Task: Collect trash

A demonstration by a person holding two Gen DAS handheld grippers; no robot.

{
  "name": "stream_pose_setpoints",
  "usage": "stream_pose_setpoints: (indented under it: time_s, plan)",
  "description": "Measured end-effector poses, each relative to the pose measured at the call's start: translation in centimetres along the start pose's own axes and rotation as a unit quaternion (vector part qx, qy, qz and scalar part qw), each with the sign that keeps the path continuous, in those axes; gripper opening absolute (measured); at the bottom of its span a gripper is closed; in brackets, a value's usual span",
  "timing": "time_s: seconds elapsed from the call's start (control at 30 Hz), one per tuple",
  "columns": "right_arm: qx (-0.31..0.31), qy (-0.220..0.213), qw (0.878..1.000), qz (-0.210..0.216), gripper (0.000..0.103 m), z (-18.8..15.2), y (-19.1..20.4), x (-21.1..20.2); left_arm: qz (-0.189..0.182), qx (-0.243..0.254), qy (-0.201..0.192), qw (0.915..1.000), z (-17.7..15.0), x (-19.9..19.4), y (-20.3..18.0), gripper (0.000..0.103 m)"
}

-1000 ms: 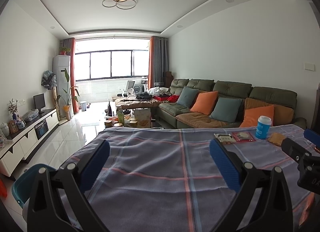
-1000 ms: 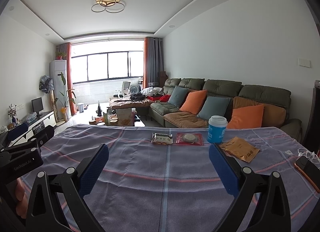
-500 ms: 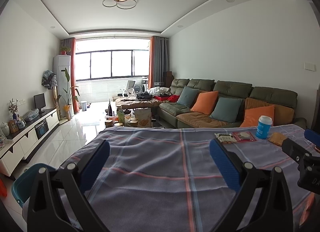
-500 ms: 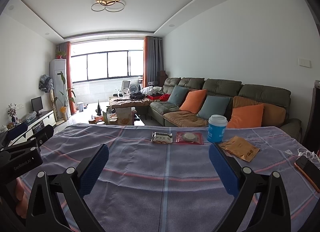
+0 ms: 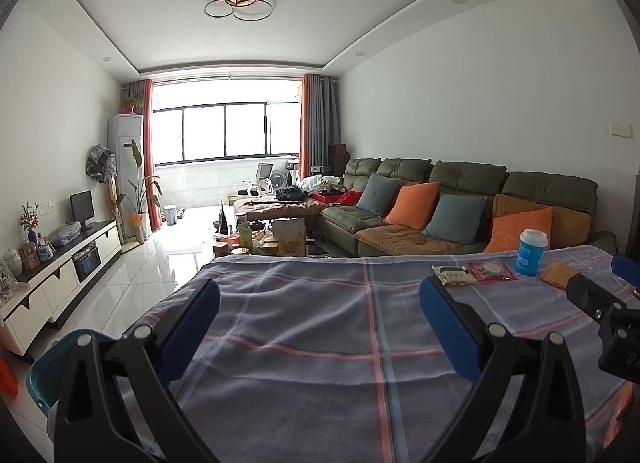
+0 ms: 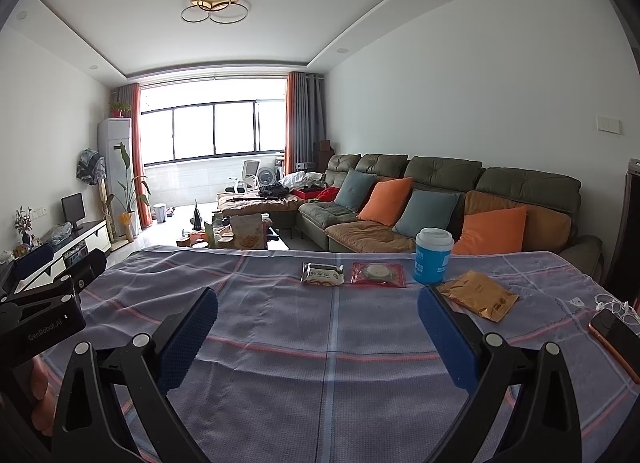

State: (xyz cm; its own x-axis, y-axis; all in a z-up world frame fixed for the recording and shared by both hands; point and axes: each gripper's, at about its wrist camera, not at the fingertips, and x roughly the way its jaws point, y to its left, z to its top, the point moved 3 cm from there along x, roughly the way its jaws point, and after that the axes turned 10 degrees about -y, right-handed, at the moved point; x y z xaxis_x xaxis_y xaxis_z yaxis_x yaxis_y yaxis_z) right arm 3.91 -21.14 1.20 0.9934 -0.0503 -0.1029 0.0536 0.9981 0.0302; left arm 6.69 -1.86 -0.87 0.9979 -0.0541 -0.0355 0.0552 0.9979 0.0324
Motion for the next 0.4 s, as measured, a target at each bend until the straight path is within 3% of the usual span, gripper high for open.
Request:
stream_pose_setpoints:
  time_s: [0.1,0.23,0.4]
  plan:
    - [0.001,0.004,1.0,-0.002,0.099,-0.3,-0.2,0.2,-0.001,0.007,0.01,0.9999,-0.1,0.3,-0.2,0.1]
    - [0.0,0.014,1.0,-0.01,0.099,-0.6,-1.1,0.7,0.005,0.008,0.053,0.9986,-0.7,1.8,0.4,0.1]
    - [-0.002,0.064,0.998,-0.018,0.099,-1.3,-3.4,3.0,0.001,0.005,0.148,0.989,-2.0,6.1,1.9,0.1]
